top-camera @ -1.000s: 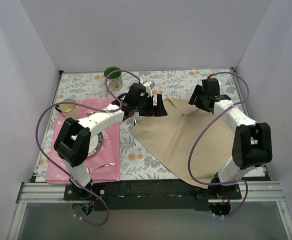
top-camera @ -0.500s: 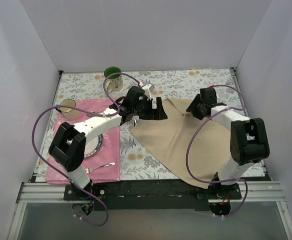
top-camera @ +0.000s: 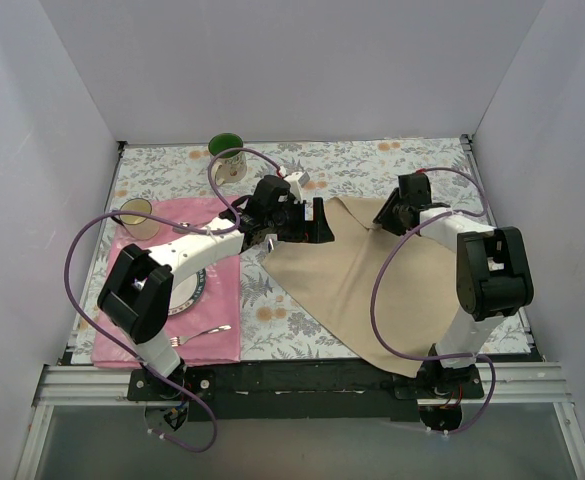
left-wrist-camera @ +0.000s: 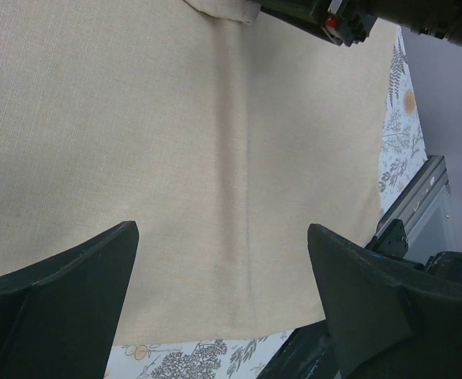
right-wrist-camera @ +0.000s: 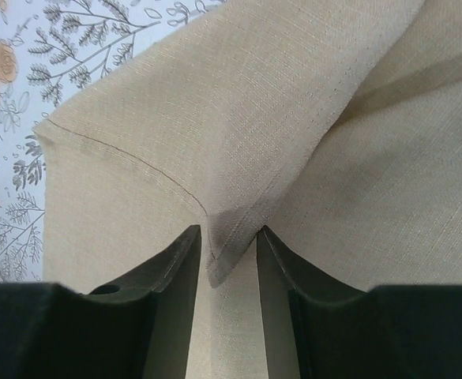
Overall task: Fold the napkin, place the utensils inside, and roll it up
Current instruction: Flatten the napkin out
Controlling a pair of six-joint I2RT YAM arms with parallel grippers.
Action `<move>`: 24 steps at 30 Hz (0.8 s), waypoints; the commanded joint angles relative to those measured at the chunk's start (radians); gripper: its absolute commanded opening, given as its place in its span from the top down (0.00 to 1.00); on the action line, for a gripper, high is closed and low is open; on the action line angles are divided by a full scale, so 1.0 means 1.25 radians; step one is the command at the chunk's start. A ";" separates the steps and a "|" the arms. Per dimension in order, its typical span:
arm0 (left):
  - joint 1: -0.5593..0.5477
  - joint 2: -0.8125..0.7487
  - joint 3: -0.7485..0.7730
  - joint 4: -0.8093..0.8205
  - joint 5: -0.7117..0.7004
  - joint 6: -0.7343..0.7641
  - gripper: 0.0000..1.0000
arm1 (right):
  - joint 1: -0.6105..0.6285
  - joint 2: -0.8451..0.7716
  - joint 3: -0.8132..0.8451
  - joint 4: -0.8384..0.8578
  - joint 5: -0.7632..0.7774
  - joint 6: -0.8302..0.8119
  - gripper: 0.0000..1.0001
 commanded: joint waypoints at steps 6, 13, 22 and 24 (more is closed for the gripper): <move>-0.004 -0.028 0.001 -0.004 0.003 0.014 0.12 | -0.006 0.012 0.069 0.004 0.008 -0.025 0.77; -0.004 -0.030 0.003 -0.011 -0.017 0.016 0.12 | -0.008 0.081 0.154 0.059 -0.017 -0.041 0.99; -0.005 0.009 -0.039 0.022 -0.013 -0.017 0.21 | -0.033 0.348 0.472 0.209 -0.046 -0.126 0.99; -0.005 0.025 -0.064 0.036 -0.013 -0.027 0.19 | -0.040 0.423 0.559 0.232 -0.126 -0.132 0.99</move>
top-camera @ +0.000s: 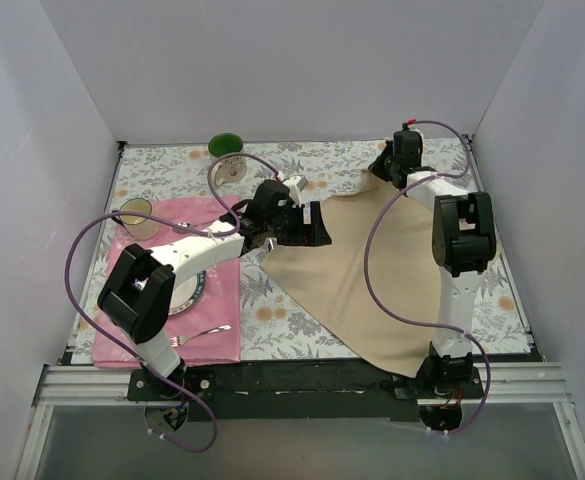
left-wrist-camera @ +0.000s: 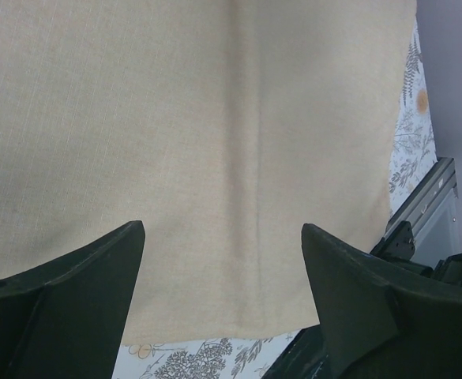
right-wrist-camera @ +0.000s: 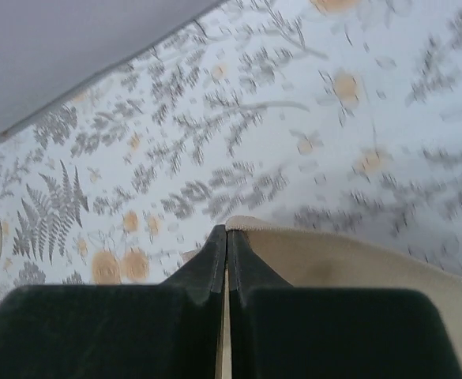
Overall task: Fold the napkin, place the utensils inside, and roll it up
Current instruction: Flatten the napkin out
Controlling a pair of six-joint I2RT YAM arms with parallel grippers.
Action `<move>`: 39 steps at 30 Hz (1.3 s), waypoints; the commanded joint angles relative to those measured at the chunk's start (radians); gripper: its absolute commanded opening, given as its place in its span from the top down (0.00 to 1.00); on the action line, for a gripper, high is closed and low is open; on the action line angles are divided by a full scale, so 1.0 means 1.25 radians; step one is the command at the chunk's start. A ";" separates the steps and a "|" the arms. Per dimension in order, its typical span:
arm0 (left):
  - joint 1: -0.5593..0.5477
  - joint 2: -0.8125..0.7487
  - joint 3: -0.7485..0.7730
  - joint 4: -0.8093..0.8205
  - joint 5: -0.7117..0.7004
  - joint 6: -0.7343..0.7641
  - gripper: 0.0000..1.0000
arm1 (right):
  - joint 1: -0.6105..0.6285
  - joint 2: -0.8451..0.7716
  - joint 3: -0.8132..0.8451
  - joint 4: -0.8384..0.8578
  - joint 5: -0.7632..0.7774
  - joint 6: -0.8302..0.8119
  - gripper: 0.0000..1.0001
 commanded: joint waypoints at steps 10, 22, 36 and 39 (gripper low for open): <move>-0.009 0.107 -0.016 0.034 -0.026 -0.030 0.17 | -0.030 0.144 0.362 -0.394 -0.057 -0.166 0.30; -0.022 0.156 -0.005 0.015 -0.096 -0.093 0.18 | -0.104 -0.369 -0.364 -0.319 0.249 -0.117 0.29; -0.033 0.142 -0.054 0.016 -0.119 -0.125 0.18 | -0.135 -0.270 -0.356 -0.318 0.284 -0.162 0.56; -0.033 0.139 -0.068 0.018 -0.116 -0.132 0.17 | -0.136 -0.228 -0.320 -0.322 0.272 -0.173 0.56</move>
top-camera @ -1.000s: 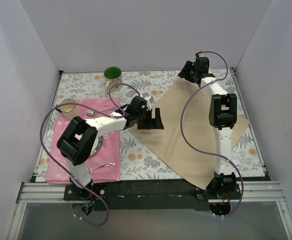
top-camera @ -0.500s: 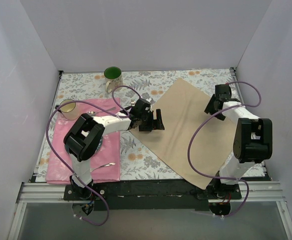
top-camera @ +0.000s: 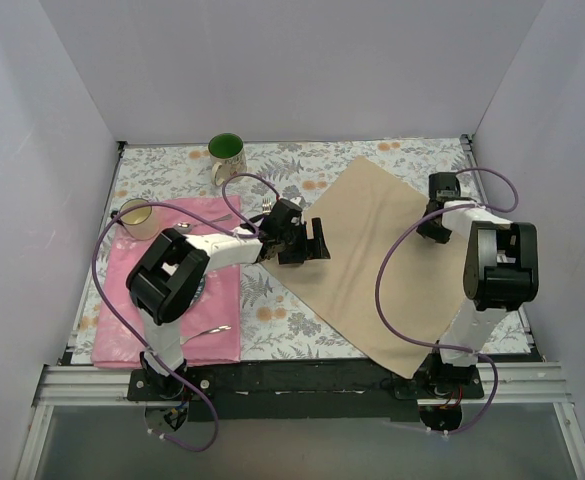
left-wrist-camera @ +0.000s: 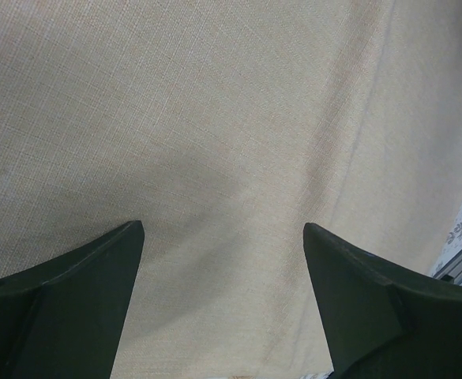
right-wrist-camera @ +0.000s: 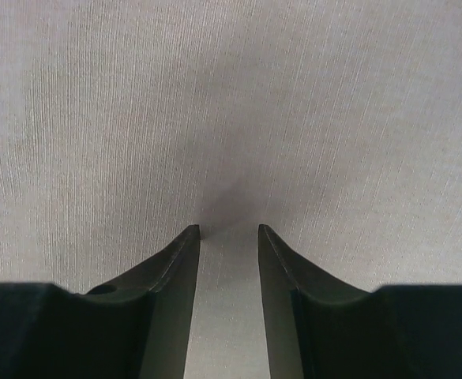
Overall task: Fold the napkin, place the utensils inside, and roll it up
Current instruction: Flatten the napkin out
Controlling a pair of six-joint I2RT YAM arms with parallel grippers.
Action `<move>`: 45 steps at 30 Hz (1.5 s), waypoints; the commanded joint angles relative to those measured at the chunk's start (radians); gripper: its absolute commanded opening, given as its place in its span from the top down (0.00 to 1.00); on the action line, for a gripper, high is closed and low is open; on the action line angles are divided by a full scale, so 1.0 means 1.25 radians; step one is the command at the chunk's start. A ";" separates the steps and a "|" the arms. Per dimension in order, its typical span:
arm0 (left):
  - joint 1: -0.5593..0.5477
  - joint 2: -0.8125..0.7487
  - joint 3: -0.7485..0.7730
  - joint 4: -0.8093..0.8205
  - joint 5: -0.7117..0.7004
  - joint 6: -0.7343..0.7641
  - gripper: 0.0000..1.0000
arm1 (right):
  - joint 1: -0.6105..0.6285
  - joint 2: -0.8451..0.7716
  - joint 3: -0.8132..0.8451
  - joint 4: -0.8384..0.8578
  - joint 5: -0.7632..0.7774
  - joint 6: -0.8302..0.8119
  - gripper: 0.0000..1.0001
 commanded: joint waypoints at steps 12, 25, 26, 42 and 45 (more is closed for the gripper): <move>-0.008 -0.023 -0.067 -0.003 -0.009 -0.036 0.13 | -0.015 0.195 0.197 -0.014 0.035 -0.107 0.55; -0.012 -0.095 0.078 -0.074 0.001 0.028 0.10 | 0.050 0.016 0.139 -0.111 0.008 -0.126 0.33; -0.012 -0.093 0.081 -0.061 0.012 0.028 0.10 | 0.057 -0.006 0.091 -0.110 -0.003 -0.120 0.32; -0.007 0.195 0.337 0.164 0.052 0.058 0.32 | 0.071 -0.311 -0.241 -0.046 -0.101 -0.023 0.71; -0.004 0.246 0.384 0.179 0.042 0.059 0.38 | 0.071 -0.306 -0.247 -0.043 -0.082 -0.028 0.71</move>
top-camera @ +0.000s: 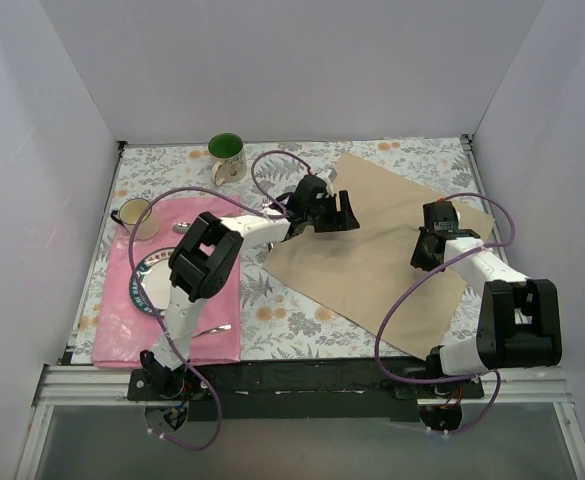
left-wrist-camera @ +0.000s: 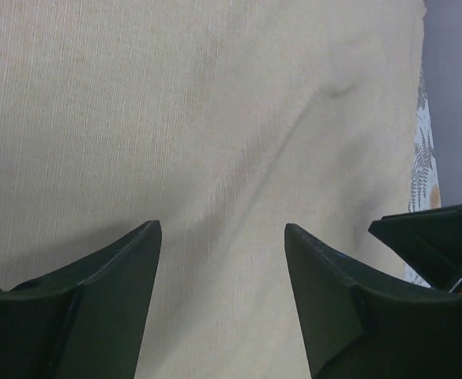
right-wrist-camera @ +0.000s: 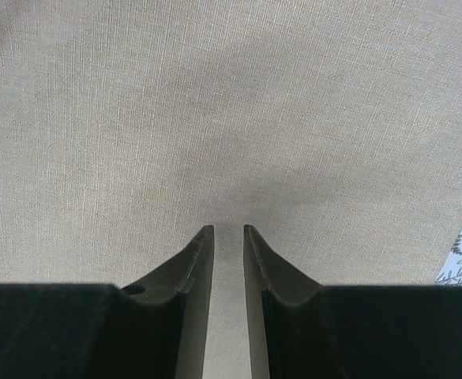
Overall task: Fold the napkin, place the utensils inside, and roll it up
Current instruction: Flatten the napkin out
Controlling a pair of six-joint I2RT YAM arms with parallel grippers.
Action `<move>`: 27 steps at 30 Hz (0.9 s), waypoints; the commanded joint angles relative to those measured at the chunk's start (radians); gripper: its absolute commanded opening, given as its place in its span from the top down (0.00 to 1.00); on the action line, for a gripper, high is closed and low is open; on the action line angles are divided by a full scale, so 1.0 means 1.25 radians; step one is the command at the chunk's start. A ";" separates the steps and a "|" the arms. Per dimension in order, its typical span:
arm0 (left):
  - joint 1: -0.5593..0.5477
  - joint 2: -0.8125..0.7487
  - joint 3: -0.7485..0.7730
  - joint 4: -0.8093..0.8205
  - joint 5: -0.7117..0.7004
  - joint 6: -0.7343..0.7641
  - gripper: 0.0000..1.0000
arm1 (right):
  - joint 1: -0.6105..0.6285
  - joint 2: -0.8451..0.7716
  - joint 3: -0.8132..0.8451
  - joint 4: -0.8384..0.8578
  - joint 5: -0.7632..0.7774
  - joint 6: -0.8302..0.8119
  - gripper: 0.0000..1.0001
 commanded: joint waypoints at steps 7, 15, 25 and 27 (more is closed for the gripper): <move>0.038 0.089 0.108 0.057 -0.040 -0.032 0.42 | -0.003 0.039 -0.021 0.041 0.044 0.019 0.71; 0.079 0.143 0.126 0.036 -0.032 -0.042 0.43 | -0.003 0.071 -0.032 0.044 0.050 0.010 0.70; 0.124 0.126 0.088 0.000 -0.041 -0.017 0.43 | -0.020 0.150 0.018 0.057 0.061 -0.012 0.70; 0.131 0.116 0.081 -0.007 -0.043 -0.014 0.43 | -0.026 0.180 0.040 0.053 0.084 -0.023 0.69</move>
